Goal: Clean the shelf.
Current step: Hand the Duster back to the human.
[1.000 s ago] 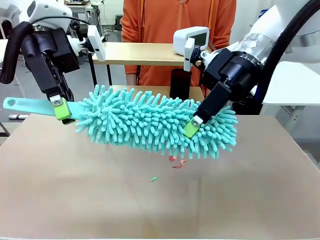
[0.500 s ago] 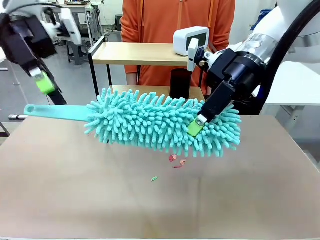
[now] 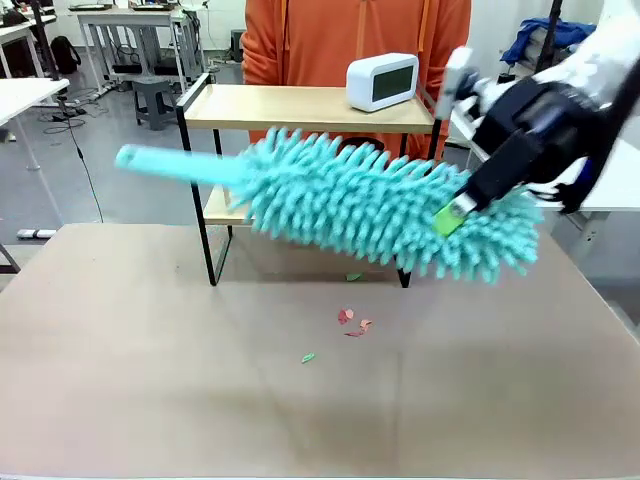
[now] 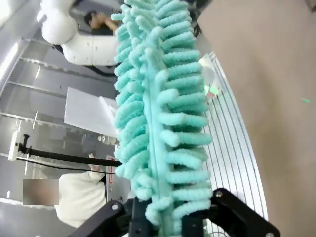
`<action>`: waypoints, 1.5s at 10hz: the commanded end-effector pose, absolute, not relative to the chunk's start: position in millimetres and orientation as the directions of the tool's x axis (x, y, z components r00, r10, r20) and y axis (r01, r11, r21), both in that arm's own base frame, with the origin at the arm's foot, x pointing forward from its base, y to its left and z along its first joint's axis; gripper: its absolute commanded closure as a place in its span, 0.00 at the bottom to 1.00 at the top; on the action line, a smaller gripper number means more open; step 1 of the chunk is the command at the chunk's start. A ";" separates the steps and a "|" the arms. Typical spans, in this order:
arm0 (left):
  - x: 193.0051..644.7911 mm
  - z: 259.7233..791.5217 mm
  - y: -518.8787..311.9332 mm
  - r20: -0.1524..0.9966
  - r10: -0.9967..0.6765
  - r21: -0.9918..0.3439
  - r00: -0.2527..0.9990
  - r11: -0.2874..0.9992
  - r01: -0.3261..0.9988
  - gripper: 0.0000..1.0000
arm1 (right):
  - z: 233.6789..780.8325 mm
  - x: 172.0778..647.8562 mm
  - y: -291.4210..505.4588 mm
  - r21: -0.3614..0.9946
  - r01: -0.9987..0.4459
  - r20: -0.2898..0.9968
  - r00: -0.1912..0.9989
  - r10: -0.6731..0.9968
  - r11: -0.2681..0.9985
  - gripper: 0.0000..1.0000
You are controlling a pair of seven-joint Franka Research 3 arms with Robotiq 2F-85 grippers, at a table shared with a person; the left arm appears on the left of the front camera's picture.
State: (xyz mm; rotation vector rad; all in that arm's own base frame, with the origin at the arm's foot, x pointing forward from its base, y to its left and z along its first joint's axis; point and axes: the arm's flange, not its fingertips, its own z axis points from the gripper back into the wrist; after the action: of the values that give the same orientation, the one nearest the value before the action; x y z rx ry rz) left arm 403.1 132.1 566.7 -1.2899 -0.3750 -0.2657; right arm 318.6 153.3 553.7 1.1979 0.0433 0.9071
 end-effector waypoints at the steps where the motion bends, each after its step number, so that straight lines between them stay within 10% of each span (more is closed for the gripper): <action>1: 412.7 551.5 97.7 0.417 0.470 -0.909 0.778 0.218 0.355 0.00 | 582.5 289.4 88.5 0.756 -0.653 0.580 0.701 0.414 0.046 1.00; 4: 426.1 531.5 80.0 0.420 0.531 -0.907 0.736 0.215 0.363 0.00 | 599.0 250.3 -16.6 0.751 -0.654 0.657 0.754 -0.006 0.097 1.00; 7: 426.5 527.3 104.3 0.350 0.542 -0.937 0.764 0.190 0.294 0.00 | 553.5 239.4 -97.0 0.886 -0.435 0.464 0.819 -0.337 0.162 1.00; 15: 426.5 527.3 104.3 0.350 0.542 -0.937 0.764 0.190 0.294 0.00 | 386.3 312.5 -145.4 0.992 0.070 -0.004 0.840 -0.543 0.101 1.00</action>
State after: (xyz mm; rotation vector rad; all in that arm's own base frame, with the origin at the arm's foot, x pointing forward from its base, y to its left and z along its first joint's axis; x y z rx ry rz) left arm 426.6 104.0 524.0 -1.3993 -0.7526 0.2022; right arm 312.6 -165.6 383.7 1.4050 -0.3867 -0.4515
